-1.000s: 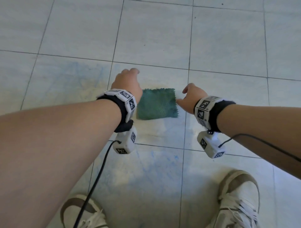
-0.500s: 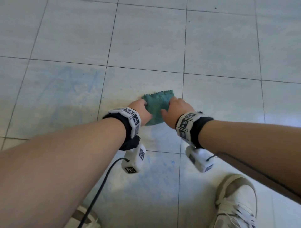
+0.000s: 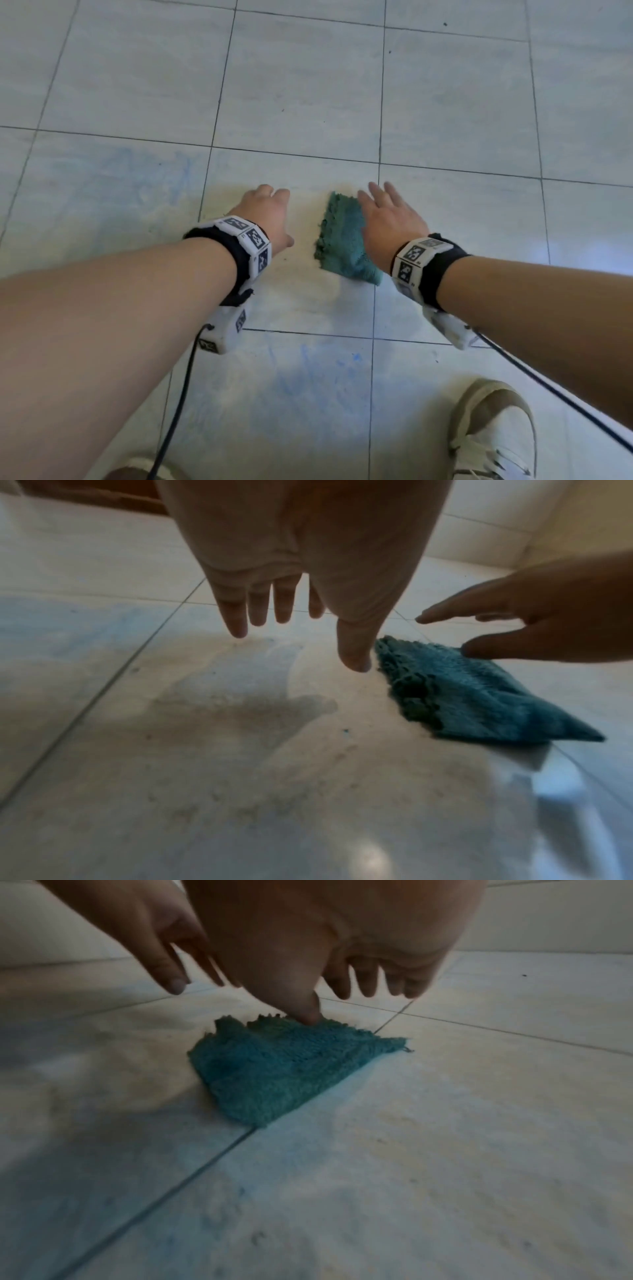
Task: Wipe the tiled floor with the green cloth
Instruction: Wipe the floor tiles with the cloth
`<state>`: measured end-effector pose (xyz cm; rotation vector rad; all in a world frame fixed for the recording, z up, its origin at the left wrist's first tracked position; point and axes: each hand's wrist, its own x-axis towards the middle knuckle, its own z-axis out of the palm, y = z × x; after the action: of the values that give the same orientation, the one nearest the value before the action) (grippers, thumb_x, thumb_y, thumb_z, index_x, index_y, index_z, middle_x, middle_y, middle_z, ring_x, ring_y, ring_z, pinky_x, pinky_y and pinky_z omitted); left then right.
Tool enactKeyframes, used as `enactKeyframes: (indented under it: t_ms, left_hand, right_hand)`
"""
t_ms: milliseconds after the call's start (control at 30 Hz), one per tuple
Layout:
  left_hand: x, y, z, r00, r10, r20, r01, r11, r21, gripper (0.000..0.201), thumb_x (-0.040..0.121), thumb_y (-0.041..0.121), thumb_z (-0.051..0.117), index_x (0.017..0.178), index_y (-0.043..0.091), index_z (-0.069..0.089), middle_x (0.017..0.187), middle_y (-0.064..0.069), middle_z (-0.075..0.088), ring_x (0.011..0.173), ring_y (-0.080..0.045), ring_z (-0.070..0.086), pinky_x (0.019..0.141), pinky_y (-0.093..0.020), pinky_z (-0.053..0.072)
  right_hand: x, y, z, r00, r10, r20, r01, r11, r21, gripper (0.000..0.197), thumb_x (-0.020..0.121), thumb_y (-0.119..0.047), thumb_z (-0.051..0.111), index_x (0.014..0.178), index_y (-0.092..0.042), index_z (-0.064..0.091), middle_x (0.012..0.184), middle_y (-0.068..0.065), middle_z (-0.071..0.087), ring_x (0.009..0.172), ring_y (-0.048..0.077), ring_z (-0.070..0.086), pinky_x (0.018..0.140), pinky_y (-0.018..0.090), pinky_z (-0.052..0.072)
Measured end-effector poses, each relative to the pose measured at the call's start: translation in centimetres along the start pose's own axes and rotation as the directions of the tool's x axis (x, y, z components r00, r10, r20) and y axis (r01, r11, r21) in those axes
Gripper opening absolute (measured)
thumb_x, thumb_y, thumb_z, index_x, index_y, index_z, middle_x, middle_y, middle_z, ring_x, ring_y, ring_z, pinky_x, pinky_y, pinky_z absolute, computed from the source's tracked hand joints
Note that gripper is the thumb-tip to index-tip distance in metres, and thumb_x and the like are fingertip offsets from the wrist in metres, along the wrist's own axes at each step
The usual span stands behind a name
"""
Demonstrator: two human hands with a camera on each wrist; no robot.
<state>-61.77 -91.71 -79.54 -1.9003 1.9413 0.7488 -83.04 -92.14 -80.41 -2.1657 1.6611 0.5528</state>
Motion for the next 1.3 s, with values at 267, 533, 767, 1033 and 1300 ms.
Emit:
enactKeyframes:
  t_ms: [267, 533, 767, 1033, 1300]
  left_hand:
    - [3.0, -0.2, 1.2, 0.993, -0.053, 0.108, 0.04, 0.993, 0.113, 0.119, 0.077, 0.043, 0.081, 0.157, 0.027, -0.004, 0.163, -0.006, -0.018, 0.151, -0.033, -0.008, 0.117, -0.054, 0.026]
    - [3.7, -0.3, 2.2, 0.987, -0.076, 0.14, 0.075, 0.997, 0.007, 0.119, 0.078, 0.034, 0.082, 0.157, 0.03, -0.007, 0.161, -0.003, -0.026, 0.149, -0.034, -0.017, 0.118, -0.056, 0.023]
    - [3.8, 0.0, 2.3, 0.991, -0.059, 0.122, 0.058, 0.998, 0.019, 0.119, 0.077, 0.036, 0.082, 0.157, 0.029, -0.005, 0.162, -0.004, -0.023, 0.15, -0.037, -0.013, 0.115, -0.057, 0.028]
    - [3.6, -0.5, 2.4, 0.988, -0.056, 0.141, 0.064, 0.997, -0.047, 0.115, 0.081, 0.033, 0.08, 0.157, 0.03, -0.006, 0.16, 0.001, -0.029, 0.149, -0.032, -0.019, 0.118, -0.055, 0.019]
    - [3.8, -0.3, 2.6, 0.989, -0.054, 0.139, 0.054, 0.999, 0.003, 0.117, 0.081, 0.034, 0.079, 0.157, 0.029, -0.009, 0.161, -0.003, -0.028, 0.149, -0.037, -0.018, 0.117, -0.057, 0.022]
  right_hand:
    - [-1.6, -3.0, 4.6, 0.987, -0.071, 0.142, 0.052, 0.989, 0.136, 0.073, 0.107, -0.039, 0.032, 0.156, -0.013, -0.015, 0.163, 0.006, -0.025, 0.15, 0.026, -0.021, 0.122, 0.038, -0.002]
    - [7.5, 6.2, 1.3, 0.894, 0.447, 0.031, -0.434, 0.848, 0.305, 0.071, 0.104, -0.035, 0.03, 0.158, -0.01, -0.01, 0.165, 0.01, -0.016, 0.152, 0.03, -0.013, 0.124, 0.043, 0.0]
    - [13.2, 1.6, -1.6, 0.988, 0.145, -0.059, -0.135, 0.981, 0.142, 0.07, 0.103, -0.035, 0.026, 0.158, -0.011, -0.011, 0.164, 0.012, -0.019, 0.151, 0.033, -0.016, 0.123, 0.047, -0.003]
    - [3.6, 1.8, 3.0, 0.981, -0.179, 0.07, 0.185, 0.979, -0.09, 0.074, 0.101, -0.043, 0.025, 0.157, -0.013, -0.013, 0.164, 0.01, -0.02, 0.151, 0.029, -0.019, 0.123, 0.042, -0.005]
    - [11.0, 2.8, -1.1, 0.977, 0.214, -0.013, -0.212, 0.973, 0.089, 0.074, 0.103, -0.042, 0.027, 0.158, -0.009, -0.011, 0.164, 0.014, -0.019, 0.151, 0.034, -0.016, 0.124, 0.047, -0.003]
